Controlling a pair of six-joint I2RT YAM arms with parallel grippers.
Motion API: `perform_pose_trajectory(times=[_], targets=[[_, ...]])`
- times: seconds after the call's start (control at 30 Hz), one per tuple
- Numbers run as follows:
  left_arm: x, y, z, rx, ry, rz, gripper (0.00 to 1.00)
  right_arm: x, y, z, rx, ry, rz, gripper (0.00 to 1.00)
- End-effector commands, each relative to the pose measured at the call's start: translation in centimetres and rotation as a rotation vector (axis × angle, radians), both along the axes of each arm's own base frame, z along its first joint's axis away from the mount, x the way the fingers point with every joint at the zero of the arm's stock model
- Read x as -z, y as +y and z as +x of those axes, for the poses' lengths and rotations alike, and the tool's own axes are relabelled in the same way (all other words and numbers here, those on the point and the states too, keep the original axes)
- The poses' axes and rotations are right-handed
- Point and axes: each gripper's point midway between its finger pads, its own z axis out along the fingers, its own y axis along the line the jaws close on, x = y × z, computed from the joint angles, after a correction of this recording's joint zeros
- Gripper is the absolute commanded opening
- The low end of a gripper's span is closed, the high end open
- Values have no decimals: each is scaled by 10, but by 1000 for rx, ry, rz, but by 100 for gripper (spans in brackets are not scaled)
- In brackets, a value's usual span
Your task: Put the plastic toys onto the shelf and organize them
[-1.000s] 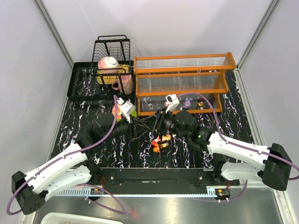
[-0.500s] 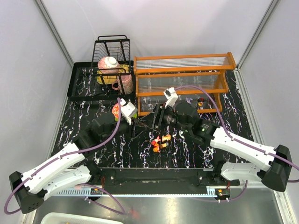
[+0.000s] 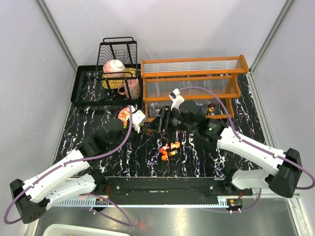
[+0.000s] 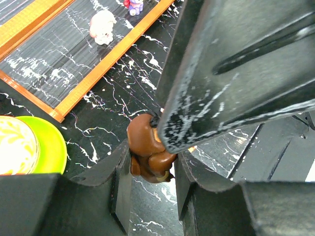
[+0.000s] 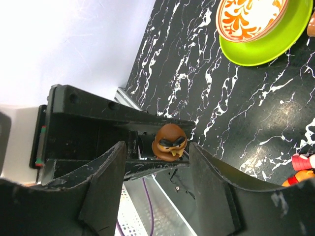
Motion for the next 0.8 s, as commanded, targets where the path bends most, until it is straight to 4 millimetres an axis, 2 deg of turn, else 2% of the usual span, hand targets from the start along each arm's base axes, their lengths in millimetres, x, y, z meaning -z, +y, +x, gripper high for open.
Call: perform_pose_trajectory(times=[0.0,0.1,0.23,0.37,0.77], targets=[[-33,-6,3,11,-71,-56,0,-11,5,1,-28,14,3,59],[-36,-7,0,20,-67,-72,0,-6,6,3,-23,24,-8,58],[-40,-9,-6,39,-56,-99,0,-2,8,3,-33,34,-14,50],[-41,-8,-8,41,-54,-119,0,-2,10,2,-44,37,-14,45],[-45,-10,-12,52,-45,-157,0,0,13,2,-56,39,-5,41]])
